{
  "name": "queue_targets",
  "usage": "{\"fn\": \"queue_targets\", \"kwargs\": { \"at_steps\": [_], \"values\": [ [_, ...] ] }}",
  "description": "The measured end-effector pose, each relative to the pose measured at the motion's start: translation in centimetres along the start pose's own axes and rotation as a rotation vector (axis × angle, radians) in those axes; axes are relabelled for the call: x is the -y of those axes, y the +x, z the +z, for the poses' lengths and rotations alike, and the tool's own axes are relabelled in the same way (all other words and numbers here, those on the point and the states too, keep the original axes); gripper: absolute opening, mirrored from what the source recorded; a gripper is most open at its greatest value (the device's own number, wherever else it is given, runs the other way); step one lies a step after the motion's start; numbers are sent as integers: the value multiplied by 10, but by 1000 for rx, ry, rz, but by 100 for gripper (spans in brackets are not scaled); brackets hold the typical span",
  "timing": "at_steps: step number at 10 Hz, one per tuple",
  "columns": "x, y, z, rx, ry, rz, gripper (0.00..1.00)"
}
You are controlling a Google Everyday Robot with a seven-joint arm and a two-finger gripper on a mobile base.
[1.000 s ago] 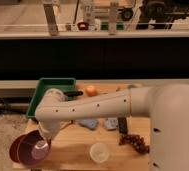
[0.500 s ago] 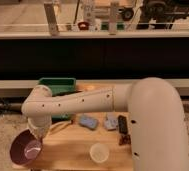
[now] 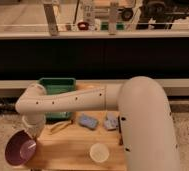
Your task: Stack bowls on top of each other
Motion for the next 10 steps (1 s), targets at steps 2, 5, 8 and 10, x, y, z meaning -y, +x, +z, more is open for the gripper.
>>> {"fn": "queue_targets", "kwargs": {
  "at_steps": [2,5,8,10],
  "values": [
    [0,6,4,-13,20,-20,5],
    [-1,15,8,-37,40,-49,35],
    [-5,19,13,-44,74,-56,65],
    [-3,21,15,-40,80,-63,80]
  ]
}}
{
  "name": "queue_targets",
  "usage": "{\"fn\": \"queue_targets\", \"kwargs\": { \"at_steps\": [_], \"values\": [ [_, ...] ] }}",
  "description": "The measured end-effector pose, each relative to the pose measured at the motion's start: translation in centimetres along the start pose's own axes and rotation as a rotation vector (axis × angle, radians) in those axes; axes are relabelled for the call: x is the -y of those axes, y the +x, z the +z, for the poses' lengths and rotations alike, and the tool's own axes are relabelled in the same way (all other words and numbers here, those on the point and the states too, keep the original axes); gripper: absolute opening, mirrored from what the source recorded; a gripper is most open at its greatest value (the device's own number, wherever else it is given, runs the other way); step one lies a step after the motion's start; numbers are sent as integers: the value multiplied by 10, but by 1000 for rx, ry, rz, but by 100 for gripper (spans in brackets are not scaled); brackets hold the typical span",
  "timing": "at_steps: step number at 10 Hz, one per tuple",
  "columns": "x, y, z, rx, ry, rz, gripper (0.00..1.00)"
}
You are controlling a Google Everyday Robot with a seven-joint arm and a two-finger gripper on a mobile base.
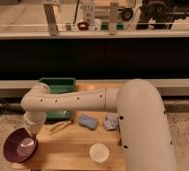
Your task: Stack bowls on top of each other
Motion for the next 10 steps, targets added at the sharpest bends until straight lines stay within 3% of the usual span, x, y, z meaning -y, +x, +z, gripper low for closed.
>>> {"fn": "queue_targets", "kwargs": {
  "at_steps": [10],
  "values": [
    [4,-17,0,-9,3,14,80]
  ]
}}
